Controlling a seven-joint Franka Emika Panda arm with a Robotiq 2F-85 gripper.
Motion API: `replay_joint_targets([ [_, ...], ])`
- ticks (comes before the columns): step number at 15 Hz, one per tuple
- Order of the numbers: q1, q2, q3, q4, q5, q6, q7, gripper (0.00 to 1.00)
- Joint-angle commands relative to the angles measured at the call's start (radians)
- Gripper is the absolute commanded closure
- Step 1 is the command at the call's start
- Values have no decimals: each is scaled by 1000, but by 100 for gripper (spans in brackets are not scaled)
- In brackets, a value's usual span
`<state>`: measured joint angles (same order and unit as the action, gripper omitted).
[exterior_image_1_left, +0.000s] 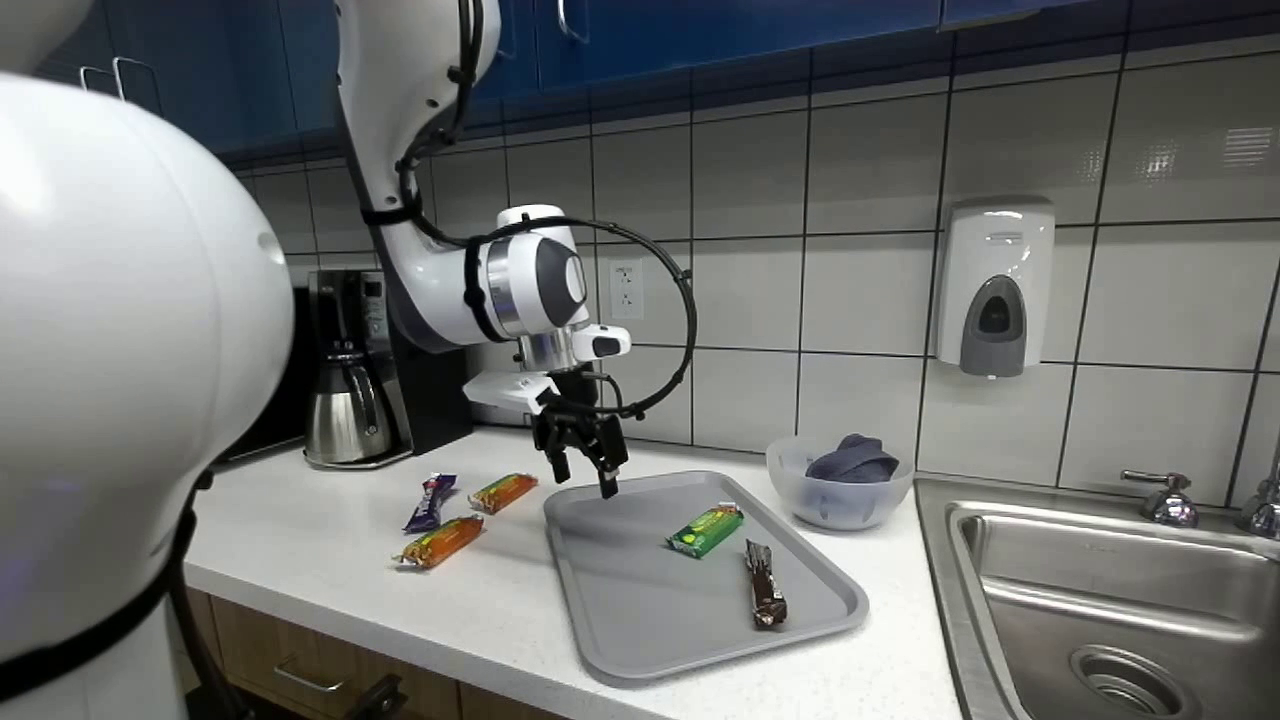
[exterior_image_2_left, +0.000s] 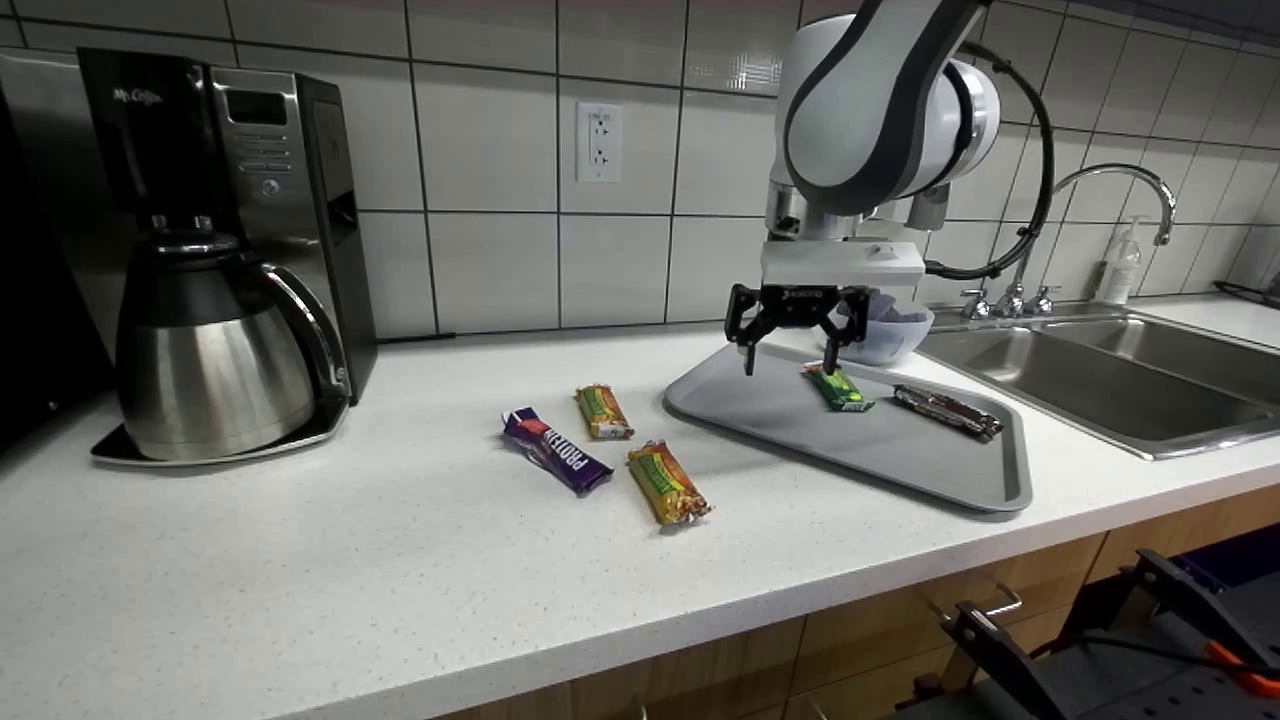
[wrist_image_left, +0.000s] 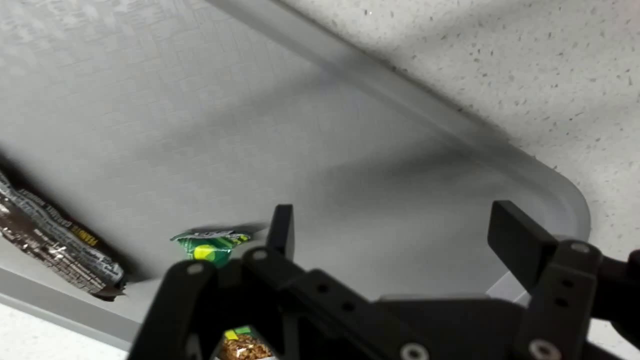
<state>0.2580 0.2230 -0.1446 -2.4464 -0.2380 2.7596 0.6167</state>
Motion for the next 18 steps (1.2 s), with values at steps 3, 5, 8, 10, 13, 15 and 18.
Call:
replay_joint_targets([
  [3,-74,-21,5,-13,-5,24,-62,0],
  [5,-93,-15,1,-8,0,32,-84,0],
  [8,-121,-4,-9,-2,5,47,-114,0],
  [10,-135,4,-15,5,11,53,-137,0],
  [13,-158,20,-19,15,23,68,-168,0],
  [15,-169,35,-22,25,32,79,-186,0],
  [18,-185,62,-24,44,54,92,-212,0],
])
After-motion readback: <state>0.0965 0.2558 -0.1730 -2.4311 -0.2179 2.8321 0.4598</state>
